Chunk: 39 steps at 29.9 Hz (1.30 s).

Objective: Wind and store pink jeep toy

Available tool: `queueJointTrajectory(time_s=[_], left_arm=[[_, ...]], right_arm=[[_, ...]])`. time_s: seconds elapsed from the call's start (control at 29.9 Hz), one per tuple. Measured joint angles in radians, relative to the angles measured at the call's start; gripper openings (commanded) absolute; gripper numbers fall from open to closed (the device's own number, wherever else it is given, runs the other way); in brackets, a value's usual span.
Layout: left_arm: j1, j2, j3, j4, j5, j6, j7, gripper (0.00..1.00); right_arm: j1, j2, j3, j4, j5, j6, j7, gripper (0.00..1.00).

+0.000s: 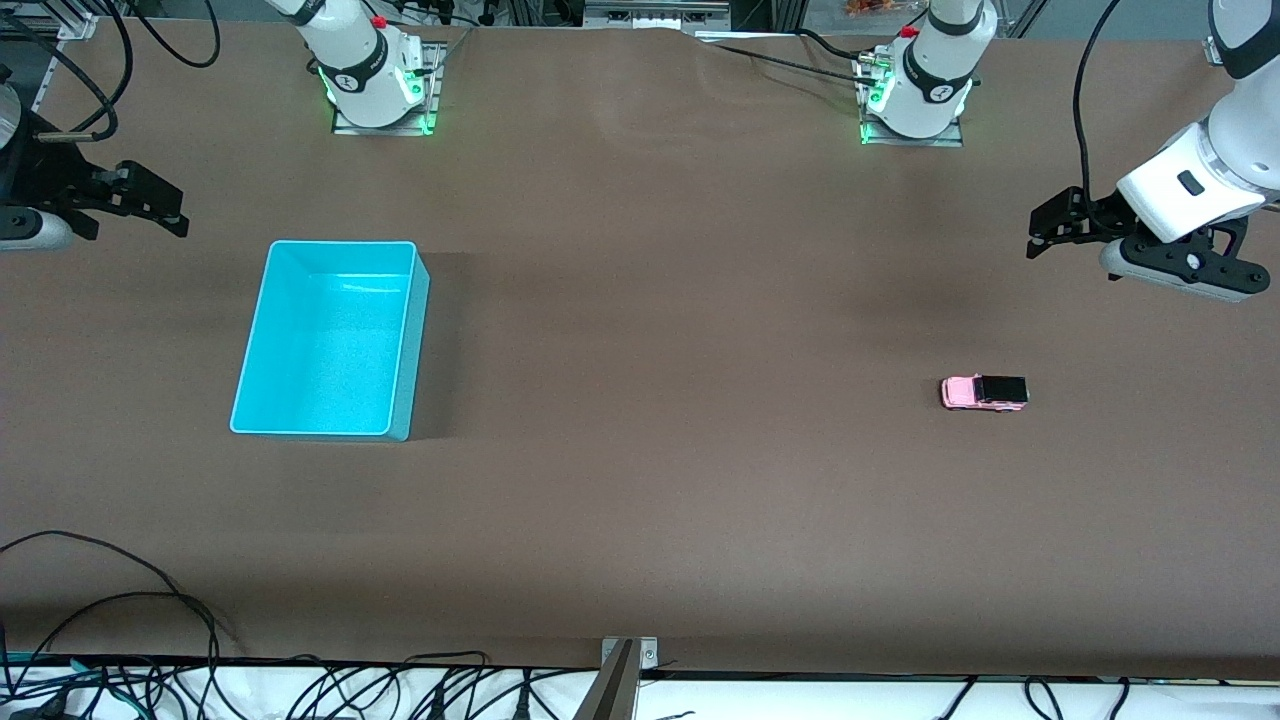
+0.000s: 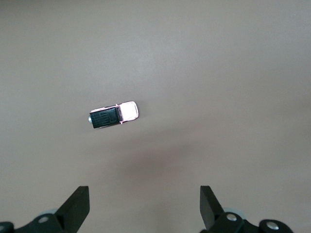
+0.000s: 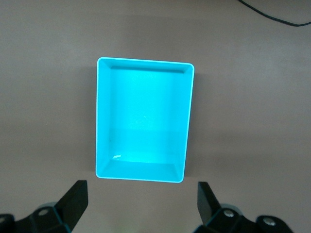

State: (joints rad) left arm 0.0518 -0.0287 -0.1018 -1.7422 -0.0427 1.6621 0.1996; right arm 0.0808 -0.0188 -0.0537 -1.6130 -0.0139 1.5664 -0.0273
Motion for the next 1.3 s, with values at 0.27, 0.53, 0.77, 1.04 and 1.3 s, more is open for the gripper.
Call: queueJointTrajectory(time_s=[0.27,0.53,0.77,1.04,1.3], left_arm=[[0.0,0.009,0.0,0.0,0.0,0.0,0.0,1.0],[0.0,0.013,0.0,0.0,0.0,0.0,0.0,1.0],[0.0,0.015,0.0,0.0,0.0,0.0,0.001,1.0],[0.0,0.059,0.0,-0.001,0.0,0.001,0.001,1.0],[0.0,0.082,0.001,0.022,0.0,0.003,0.001,1.0]], right_arm=[[0.0,0.0,0.0,0.0,0.0,0.0,0.0,1.0],[0.0,0.0,0.0,0.0,0.0,0.0,0.0,1.0],[0.0,0.0,0.0,0.0,0.0,0.0,0.0,1.0],[0.0,0.0,0.0,0.0,0.0,0.0,0.0,1.0],[0.0,0.0,0.0,0.0,0.0,0.0,0.0,1.0]])
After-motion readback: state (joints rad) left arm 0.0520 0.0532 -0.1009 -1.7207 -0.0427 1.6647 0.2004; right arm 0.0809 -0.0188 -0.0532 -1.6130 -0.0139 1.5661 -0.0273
